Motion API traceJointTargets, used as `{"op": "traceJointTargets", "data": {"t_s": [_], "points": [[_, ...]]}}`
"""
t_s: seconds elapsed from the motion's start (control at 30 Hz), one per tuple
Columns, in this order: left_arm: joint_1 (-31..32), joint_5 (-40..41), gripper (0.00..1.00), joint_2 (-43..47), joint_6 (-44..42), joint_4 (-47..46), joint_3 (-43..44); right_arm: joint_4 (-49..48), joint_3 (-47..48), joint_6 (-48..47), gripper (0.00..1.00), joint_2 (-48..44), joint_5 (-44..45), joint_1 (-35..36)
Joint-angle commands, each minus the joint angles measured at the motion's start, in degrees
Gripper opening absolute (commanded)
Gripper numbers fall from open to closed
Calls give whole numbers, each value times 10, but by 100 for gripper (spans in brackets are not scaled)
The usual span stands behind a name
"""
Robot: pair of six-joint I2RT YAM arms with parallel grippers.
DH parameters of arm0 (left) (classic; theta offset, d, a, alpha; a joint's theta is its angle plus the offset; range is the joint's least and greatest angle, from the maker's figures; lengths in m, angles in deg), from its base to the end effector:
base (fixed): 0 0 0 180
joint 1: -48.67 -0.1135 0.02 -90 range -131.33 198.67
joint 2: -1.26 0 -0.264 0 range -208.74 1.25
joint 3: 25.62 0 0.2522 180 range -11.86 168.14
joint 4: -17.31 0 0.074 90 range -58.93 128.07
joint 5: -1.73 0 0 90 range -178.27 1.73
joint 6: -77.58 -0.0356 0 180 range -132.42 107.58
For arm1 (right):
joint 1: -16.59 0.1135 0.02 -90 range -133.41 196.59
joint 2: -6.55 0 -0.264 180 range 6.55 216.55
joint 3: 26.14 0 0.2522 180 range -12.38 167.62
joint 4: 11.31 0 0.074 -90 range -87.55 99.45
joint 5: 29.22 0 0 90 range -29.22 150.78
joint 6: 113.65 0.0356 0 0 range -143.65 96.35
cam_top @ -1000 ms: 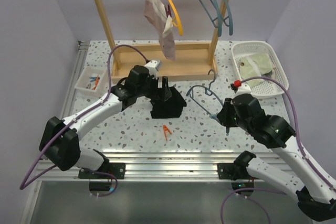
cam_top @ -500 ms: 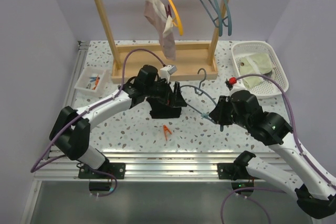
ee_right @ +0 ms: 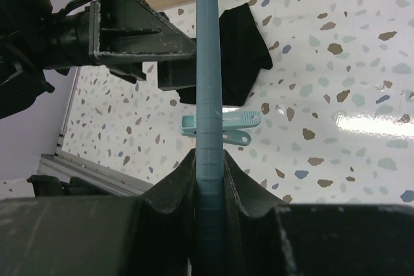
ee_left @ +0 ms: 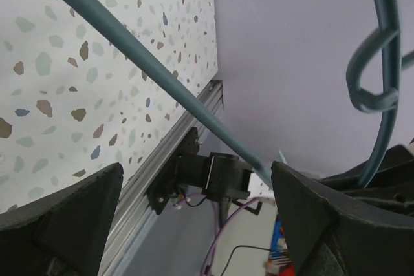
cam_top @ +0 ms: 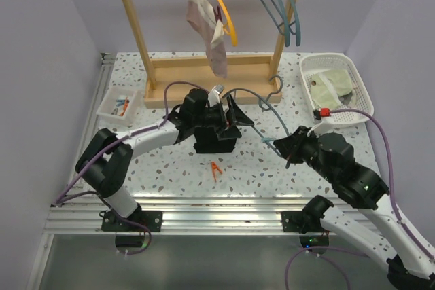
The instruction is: Remove the underwear clipped to the hanger
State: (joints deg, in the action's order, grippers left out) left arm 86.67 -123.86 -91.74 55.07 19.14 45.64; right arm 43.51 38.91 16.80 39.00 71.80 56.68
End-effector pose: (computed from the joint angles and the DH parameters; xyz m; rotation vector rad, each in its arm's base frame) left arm 0.2729 -0.2395 0.2426 -0.1199 2.3862 -1.6728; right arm 0.0889 0.0660 0.3498 0.1373 2.0199 0.7285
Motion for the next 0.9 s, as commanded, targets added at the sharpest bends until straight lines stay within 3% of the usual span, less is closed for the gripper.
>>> {"op": "traceJointTargets", "data": {"t_s": [0.0,0.27,0.37,0.47,0.5,0.57,0.67,0.7,0.73,0.77,0.83,0.87], "points": [[1,10,100,-28,128,-84,16,-81,-25,17,0,-6,12,0],[18,20,99,-84,157,-70,86,-85,-33,-5,0,-2,29,0],[21,8,75,-87,175,-111,54,-81,-28,-24,0,6,30,1],[22,-11,37,-94,219,-215,10,-74,-29,-36,0,9,33,1],[21,-17,20,-96,222,-236,6,-70,-27,-40,0,10,36,1],[22,-22,3,-98,220,-245,-1,-59,-23,-45,0,11,44,1],[21,-25,0,-93,216,-264,-12,-45,-16,-56,0,11,52,0],[21,-27,0,-93,215,-270,-14,-42,-15,-56,6,12,54,1],[21,-29,0,-94,216,-277,-19,-40,-9,-56,19,11,56,1],[21,-29,0,-94,217,-284,-21,-33,-7,-55,43,10,58,0],[19,-30,0,-94,221,-302,-32,-27,-1,-43,67,3,75,1],[15,-31,0,-95,220,-312,-35,-24,1,-35,88,0,82,0]]}}
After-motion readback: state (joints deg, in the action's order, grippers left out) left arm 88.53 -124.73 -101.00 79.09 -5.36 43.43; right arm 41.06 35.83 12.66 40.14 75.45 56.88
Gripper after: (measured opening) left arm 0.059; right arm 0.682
